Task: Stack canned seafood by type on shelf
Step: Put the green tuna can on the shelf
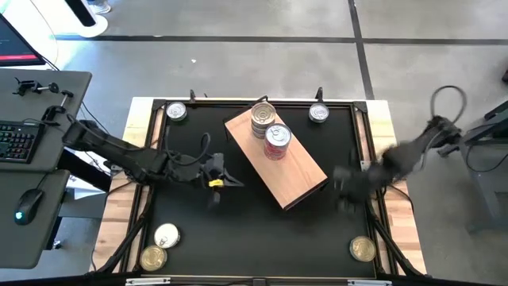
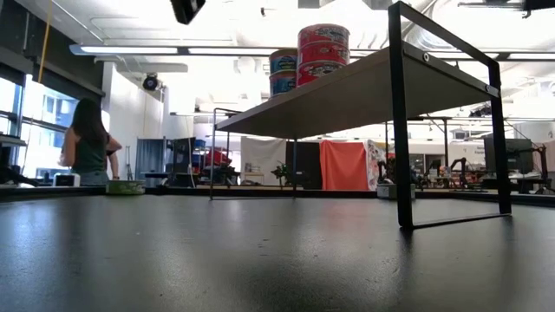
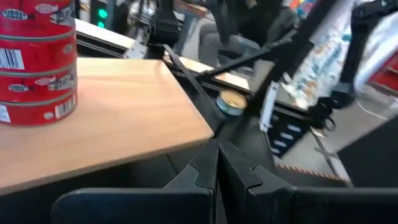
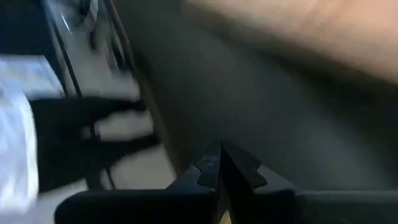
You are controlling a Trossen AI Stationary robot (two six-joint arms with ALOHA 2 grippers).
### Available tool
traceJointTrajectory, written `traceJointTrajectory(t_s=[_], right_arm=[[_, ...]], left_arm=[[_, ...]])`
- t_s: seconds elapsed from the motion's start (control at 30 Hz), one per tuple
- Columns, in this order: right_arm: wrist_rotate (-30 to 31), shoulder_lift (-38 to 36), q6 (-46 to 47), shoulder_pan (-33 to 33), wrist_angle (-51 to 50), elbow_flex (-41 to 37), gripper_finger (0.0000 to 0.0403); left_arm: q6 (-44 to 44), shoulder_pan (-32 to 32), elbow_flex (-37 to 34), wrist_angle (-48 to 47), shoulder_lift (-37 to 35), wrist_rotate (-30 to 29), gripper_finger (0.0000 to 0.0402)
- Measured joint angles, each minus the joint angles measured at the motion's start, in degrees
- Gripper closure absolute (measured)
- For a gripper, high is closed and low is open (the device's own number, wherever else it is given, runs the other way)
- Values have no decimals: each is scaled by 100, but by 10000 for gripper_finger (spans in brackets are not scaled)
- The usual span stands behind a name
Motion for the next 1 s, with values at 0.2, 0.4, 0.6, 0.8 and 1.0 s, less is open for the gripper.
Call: traceJointTrajectory(t_s=[0.2, 0.4, 0.6, 0.8, 1.0], right_arm=[[-558, 1209, 2687, 1771, 702, -662, 402], [-1879, 2368, 4422, 2228, 784, -735, 402], [-2935, 3209, 4567, 2274, 1294, -735, 403], [-3038, 3755, 4521, 2253, 962, -735, 403], [-2890, 4163, 4309, 2234, 749, -717, 403]], left_arm=[[0, -151, 0, -1073, -738, 475, 402], [89, -698, 2, -1985, -1202, 492, 401], [109, -1475, 2, -1746, -1029, 474, 401], [146, -1950, 4, -780, -543, -53, 401], [128, -2015, 4, 543, 115, -155, 402]])
